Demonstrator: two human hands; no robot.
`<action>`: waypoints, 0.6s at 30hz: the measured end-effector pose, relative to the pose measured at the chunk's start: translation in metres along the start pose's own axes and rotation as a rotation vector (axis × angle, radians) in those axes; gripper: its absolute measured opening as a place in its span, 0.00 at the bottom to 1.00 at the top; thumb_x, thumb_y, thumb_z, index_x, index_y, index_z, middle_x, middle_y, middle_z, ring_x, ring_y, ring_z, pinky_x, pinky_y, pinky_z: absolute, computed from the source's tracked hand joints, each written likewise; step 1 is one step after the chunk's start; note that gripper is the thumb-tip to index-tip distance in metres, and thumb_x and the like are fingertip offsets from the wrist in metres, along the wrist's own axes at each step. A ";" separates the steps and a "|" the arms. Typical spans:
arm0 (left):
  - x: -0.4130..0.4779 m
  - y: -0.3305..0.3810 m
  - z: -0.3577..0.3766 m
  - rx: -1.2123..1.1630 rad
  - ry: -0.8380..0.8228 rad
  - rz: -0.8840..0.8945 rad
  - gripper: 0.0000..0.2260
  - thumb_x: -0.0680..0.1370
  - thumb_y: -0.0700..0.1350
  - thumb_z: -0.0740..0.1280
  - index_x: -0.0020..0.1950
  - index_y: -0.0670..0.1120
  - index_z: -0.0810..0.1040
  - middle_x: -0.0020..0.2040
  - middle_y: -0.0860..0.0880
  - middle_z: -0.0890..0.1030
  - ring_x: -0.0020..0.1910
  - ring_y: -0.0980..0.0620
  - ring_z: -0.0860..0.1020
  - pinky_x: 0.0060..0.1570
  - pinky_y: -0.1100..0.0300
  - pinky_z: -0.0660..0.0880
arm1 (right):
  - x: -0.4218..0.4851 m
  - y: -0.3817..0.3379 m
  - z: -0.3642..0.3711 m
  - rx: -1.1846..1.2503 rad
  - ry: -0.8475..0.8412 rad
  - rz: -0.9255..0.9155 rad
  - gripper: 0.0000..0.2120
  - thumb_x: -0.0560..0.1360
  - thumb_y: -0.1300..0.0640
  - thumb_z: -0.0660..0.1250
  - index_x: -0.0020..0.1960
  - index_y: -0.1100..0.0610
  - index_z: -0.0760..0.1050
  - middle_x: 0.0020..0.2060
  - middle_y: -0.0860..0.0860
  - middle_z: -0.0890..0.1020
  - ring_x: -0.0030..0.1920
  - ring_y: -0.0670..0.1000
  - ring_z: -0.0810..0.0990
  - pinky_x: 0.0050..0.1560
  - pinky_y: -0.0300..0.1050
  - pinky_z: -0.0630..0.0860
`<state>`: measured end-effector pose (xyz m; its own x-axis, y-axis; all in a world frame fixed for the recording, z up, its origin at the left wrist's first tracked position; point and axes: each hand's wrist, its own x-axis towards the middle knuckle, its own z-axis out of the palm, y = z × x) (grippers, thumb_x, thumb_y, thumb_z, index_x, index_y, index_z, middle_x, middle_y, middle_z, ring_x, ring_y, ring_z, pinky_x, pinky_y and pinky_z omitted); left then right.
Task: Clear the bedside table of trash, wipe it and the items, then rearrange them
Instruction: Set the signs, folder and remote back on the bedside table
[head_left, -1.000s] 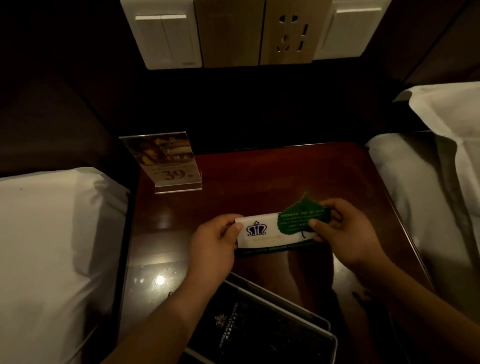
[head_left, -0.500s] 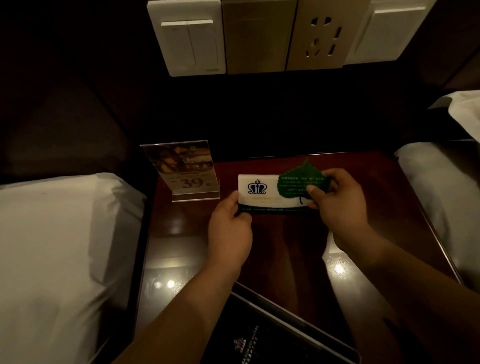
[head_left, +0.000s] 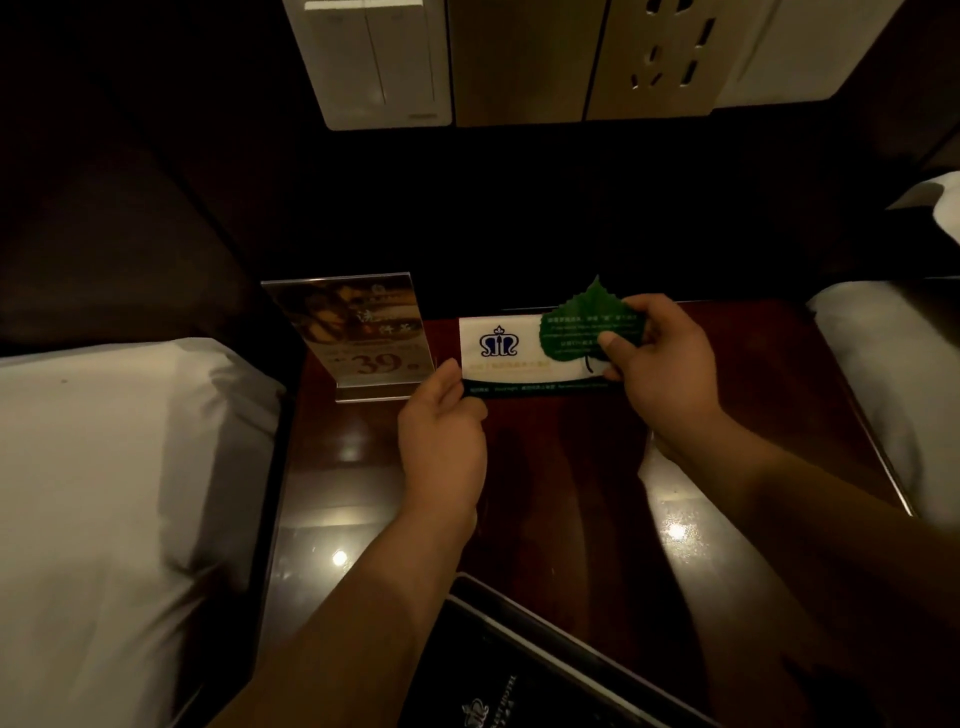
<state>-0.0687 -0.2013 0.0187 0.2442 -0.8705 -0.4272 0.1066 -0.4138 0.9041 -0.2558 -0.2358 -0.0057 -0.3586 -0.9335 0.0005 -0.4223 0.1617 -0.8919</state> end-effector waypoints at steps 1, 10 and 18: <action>0.000 0.000 0.000 0.007 0.005 0.005 0.25 0.78 0.29 0.60 0.73 0.44 0.71 0.62 0.52 0.78 0.62 0.57 0.75 0.64 0.61 0.70 | 0.000 0.000 0.001 0.005 0.002 -0.006 0.14 0.78 0.57 0.68 0.63 0.52 0.73 0.53 0.52 0.82 0.45 0.53 0.84 0.47 0.59 0.83; -0.002 -0.004 0.001 0.058 0.029 0.037 0.24 0.78 0.30 0.61 0.70 0.49 0.74 0.64 0.53 0.78 0.66 0.54 0.74 0.63 0.60 0.71 | 0.005 0.003 0.005 0.066 -0.011 0.004 0.12 0.77 0.58 0.69 0.59 0.49 0.75 0.48 0.49 0.82 0.46 0.52 0.84 0.47 0.58 0.83; -0.004 -0.006 0.004 0.040 0.030 0.026 0.24 0.78 0.32 0.63 0.71 0.51 0.74 0.70 0.50 0.74 0.65 0.57 0.73 0.57 0.66 0.71 | 0.006 0.002 0.006 0.053 -0.026 -0.011 0.13 0.78 0.58 0.68 0.62 0.51 0.74 0.50 0.51 0.82 0.46 0.53 0.84 0.48 0.58 0.83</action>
<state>-0.0739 -0.1962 0.0148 0.2752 -0.8732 -0.4023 0.0613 -0.4017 0.9137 -0.2538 -0.2434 -0.0104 -0.3323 -0.9432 -0.0009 -0.3813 0.1352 -0.9145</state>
